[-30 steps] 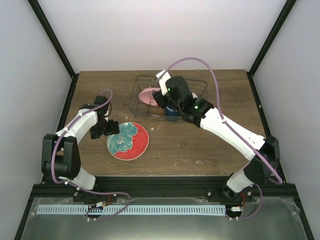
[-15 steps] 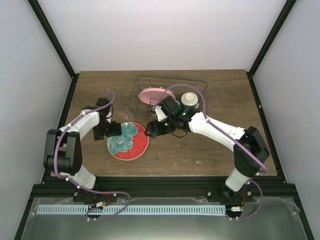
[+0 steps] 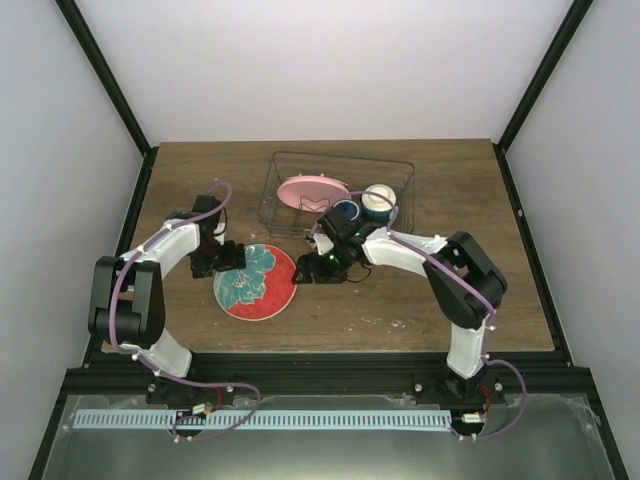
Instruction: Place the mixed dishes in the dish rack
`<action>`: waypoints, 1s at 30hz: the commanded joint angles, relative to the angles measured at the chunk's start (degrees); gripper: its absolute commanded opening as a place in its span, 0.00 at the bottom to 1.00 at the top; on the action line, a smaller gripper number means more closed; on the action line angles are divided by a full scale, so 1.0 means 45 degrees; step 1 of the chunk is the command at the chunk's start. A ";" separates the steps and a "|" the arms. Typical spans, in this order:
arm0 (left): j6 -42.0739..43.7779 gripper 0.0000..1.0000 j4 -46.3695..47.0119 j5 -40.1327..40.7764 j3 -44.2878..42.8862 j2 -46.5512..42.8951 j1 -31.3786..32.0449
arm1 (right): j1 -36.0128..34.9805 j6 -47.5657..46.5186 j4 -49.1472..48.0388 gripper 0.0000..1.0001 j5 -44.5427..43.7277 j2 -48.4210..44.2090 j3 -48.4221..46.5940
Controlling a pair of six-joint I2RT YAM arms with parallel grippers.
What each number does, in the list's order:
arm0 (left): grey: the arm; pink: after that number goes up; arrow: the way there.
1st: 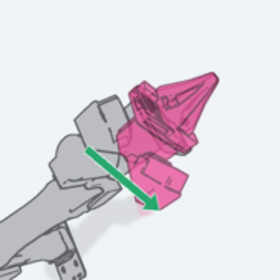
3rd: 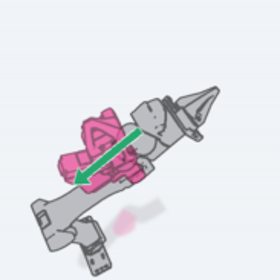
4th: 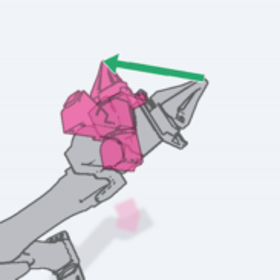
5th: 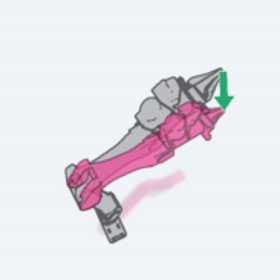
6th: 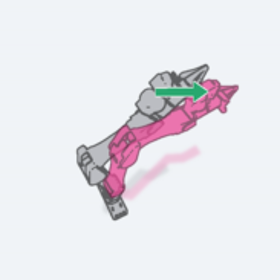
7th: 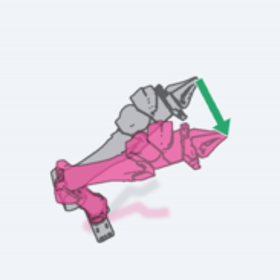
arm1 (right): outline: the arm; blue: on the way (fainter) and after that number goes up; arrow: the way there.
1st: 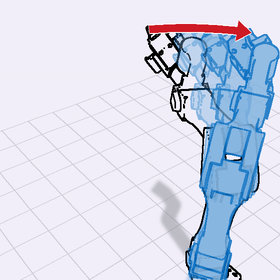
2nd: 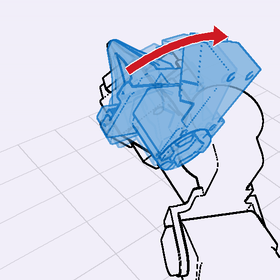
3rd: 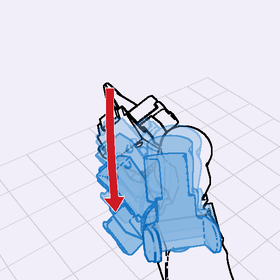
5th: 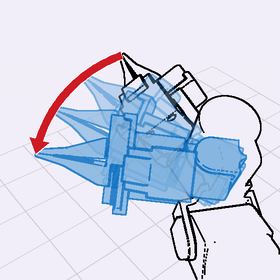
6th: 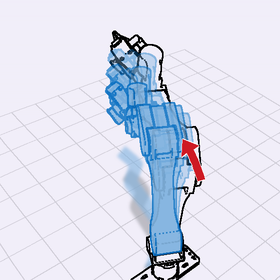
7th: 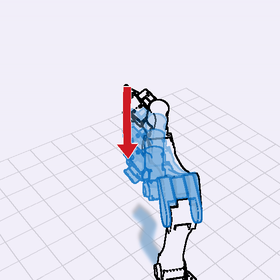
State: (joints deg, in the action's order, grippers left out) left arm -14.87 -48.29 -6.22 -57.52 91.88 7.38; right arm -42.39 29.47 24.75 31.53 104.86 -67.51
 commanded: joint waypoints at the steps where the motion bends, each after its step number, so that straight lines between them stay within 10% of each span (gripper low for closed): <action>1: 0.0098 0.93 0.0316 -0.0340 0.0106 0.0130 -0.0057 | 0.0134 -0.0037 -0.1017 0.79 0.0485 0.0852 -0.0317; 30: -0.0480 0.80 0.1242 -0.2265 0.1368 -0.0221 0.0583 | -0.0246 -0.0080 -0.2252 0.62 0.1510 0.3114 -0.1587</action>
State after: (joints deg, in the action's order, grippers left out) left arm -15.38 -44.42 -12.97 -52.45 91.81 8.12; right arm -42.81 29.43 14.85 37.87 116.97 -73.38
